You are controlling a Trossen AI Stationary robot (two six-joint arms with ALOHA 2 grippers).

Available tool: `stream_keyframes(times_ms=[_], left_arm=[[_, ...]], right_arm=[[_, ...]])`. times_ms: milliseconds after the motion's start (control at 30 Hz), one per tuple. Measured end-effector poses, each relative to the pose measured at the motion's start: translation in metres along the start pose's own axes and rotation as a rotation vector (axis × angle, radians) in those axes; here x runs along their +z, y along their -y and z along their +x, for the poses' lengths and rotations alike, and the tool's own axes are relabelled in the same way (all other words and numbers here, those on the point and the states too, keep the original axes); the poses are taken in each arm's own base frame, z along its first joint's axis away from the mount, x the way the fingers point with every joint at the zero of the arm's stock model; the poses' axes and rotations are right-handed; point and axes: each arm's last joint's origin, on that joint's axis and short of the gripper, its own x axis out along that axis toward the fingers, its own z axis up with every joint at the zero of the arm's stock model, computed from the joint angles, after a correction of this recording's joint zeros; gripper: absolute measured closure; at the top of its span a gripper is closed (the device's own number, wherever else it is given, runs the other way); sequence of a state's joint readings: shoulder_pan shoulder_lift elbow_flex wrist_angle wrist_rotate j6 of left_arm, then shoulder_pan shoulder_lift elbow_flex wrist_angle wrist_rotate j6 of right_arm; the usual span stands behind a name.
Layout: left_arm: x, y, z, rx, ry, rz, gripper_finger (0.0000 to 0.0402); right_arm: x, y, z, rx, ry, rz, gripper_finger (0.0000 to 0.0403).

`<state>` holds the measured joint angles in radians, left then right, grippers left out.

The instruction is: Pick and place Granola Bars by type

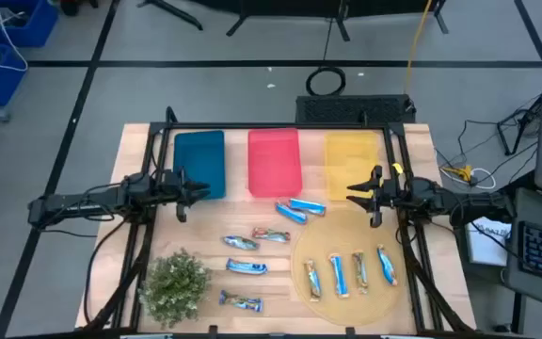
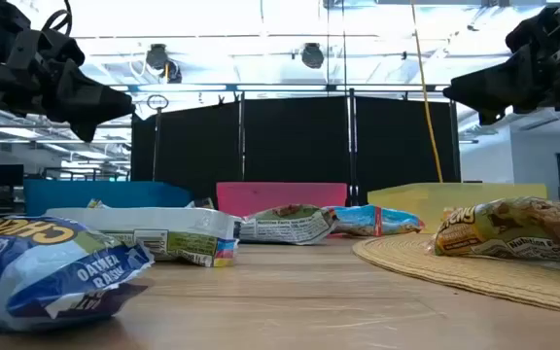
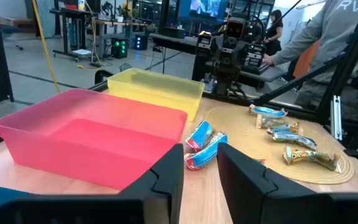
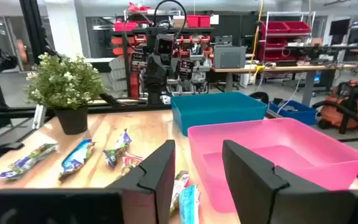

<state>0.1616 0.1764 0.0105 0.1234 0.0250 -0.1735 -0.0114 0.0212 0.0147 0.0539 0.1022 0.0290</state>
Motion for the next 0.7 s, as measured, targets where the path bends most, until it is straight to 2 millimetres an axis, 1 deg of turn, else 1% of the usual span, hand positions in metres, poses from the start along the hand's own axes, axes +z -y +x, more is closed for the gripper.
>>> stream_keyframes(times_ms=[133, 700], left_arm=[[0.0000, 0.0000, 0.0000, 0.000, 0.000, 0.012, 0.0298], [0.0000, 0.0000, 0.0000, 0.000, 0.000, 0.013, 0.0298]], right_arm=[[-0.0011, 0.0000, 0.0001, 0.002, -0.011, 0.038, 0.0277], [-0.0038, -0.0002, 0.0023, -0.001, -0.045, 0.033, 0.0277]])
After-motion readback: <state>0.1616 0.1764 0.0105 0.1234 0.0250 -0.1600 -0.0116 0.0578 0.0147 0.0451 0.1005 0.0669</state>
